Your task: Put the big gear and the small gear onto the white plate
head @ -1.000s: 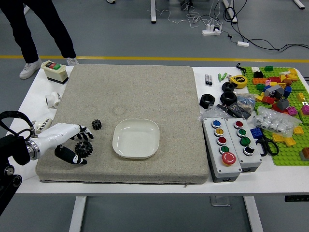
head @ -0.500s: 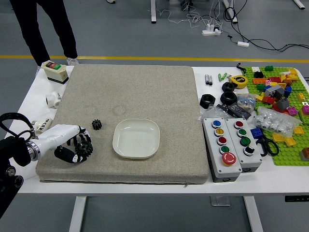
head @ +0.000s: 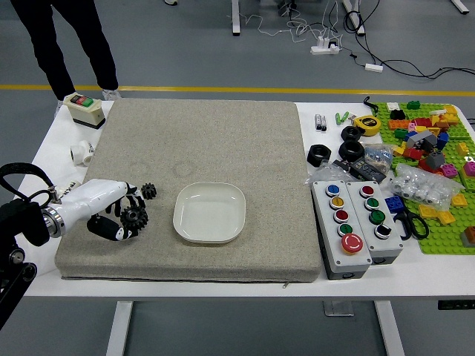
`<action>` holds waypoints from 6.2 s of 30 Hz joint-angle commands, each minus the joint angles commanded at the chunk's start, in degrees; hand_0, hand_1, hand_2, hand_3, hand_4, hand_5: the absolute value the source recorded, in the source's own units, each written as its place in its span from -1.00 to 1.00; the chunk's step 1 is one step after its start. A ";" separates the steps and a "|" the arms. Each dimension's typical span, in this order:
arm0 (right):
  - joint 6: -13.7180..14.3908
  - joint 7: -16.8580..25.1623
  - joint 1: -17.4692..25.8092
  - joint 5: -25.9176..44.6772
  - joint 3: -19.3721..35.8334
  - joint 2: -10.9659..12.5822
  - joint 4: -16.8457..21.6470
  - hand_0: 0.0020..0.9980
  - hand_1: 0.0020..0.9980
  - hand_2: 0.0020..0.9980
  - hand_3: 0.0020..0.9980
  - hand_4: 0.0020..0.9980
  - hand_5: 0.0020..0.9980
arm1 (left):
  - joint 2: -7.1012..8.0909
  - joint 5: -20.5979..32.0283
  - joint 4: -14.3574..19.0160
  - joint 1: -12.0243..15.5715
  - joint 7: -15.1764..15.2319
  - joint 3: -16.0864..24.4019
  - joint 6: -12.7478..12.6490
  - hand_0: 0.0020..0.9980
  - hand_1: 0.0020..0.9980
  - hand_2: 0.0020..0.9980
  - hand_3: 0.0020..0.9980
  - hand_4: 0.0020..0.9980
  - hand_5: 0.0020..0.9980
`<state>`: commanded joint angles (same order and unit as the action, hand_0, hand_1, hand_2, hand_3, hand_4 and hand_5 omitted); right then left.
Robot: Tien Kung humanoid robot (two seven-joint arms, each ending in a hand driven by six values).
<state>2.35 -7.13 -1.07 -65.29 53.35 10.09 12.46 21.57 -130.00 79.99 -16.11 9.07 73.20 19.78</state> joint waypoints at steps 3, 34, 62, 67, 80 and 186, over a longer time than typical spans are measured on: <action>-0.02 0.00 -0.03 -0.04 -0.01 -0.01 0.00 0.49 0.55 0.65 0.59 0.89 0.49 | -0.56 0.00 1.91 -1.14 -0.03 -1.39 -0.66 -0.42 -0.25 -0.15 0.00 -0.57 -1.00; -0.08 -0.04 -0.58 1.00 -1.89 0.15 0.08 0.49 0.55 0.65 0.59 0.89 0.48 | -10.34 0.00 -12.43 -15.68 1.48 -20.24 -11.36 -0.38 -0.02 0.06 0.14 0.64 -0.64; -0.01 0.15 0.05 1.45 -2.39 0.09 0.02 0.49 0.55 0.64 0.58 0.89 0.48 | -8.31 0.00 -11.36 -17.27 0.05 -15.11 -11.95 -0.04 0.40 0.57 0.64 0.94 -0.59; -0.01 0.15 0.17 1.57 -2.39 0.05 0.01 0.49 0.55 0.64 0.58 0.89 0.48 | -6.32 0.00 -15.34 -17.72 -0.50 -13.58 -12.07 -0.08 0.36 0.51 0.59 0.82 -0.68; 0.04 0.12 -0.04 1.81 -2.55 0.01 0.00 0.49 0.55 0.65 0.57 0.88 0.48 | -4.19 0.00 -25.29 -19.51 -0.36 -14.24 -11.10 -0.11 0.30 0.43 0.47 0.73 -0.73; 0.17 0.20 0.07 1.23 -1.84 0.07 0.16 0.49 0.54 0.64 0.54 0.86 0.46 | -5.90 0.00 -7.24 -15.23 -5.24 -13.23 -16.28 -0.15 0.31 0.46 0.48 0.96 -0.30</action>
<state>2.52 -6.93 -1.00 -64.06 51.51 10.16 12.62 15.67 -130.00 72.75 -31.34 3.84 59.97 3.50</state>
